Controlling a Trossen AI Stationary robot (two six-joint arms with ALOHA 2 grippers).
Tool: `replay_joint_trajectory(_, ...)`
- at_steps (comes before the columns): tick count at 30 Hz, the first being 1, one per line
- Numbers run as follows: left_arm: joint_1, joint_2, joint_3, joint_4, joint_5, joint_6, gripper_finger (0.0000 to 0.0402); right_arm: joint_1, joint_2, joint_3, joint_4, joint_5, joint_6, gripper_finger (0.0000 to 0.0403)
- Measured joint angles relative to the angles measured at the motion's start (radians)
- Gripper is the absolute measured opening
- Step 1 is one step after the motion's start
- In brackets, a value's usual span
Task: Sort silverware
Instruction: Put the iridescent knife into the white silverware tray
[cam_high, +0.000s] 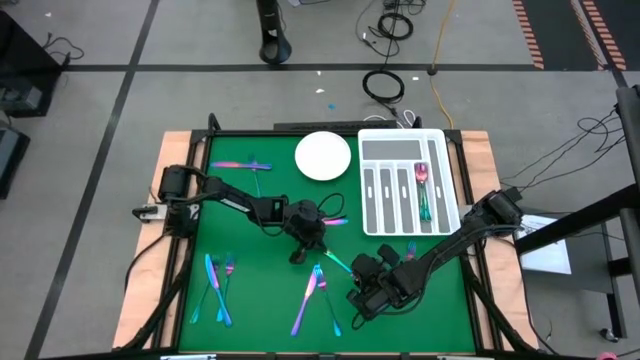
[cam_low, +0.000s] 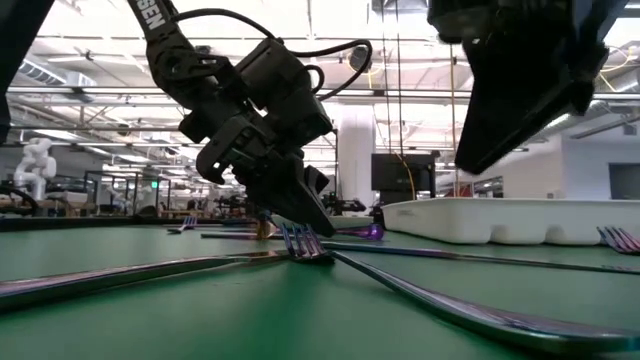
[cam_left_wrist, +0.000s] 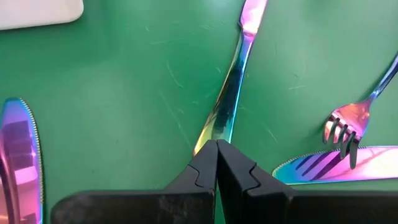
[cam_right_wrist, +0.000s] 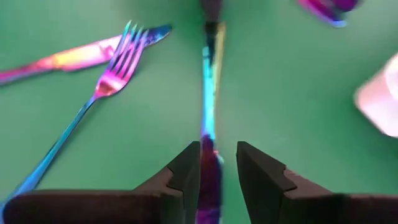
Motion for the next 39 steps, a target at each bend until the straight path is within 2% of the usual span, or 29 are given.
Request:
replay_joint_trajectory(5,0.0,0.0,0.0,-0.011,0.0,0.001,0.0005,-0.025,0.04,0.0,0.051,-0.01,-0.054,0.0093)
replay_joint_trajectory(14,0.002,0.001,-0.014,-0.002,-0.036,0.019,0.0005,-0.035,0.049,0.0,0.052,-0.03,-0.056,0.0093)
replay_joint_trajectory(22,0.002,0.025,-0.014,0.011,-0.037,0.018,0.0006,-0.058,0.054,0.0,0.104,0.0,-0.068,0.0097)
replay_joint_trajectory(26,0.002,0.057,-0.013,0.018,-0.033,0.001,0.0006,-0.081,0.086,0.0,0.17,-0.006,-0.13,0.0123)
replay_joint_trajectory(33,0.003,0.062,-0.013,0.02,-0.018,-0.01,0.0006,-0.106,0.113,0.0,0.121,-0.056,-0.108,0.0186)
replay_joint_trajectory(39,0.008,0.063,-0.014,0.02,-0.014,-0.009,0.0006,-0.081,0.113,0.0,0.117,-0.098,-0.043,0.02)
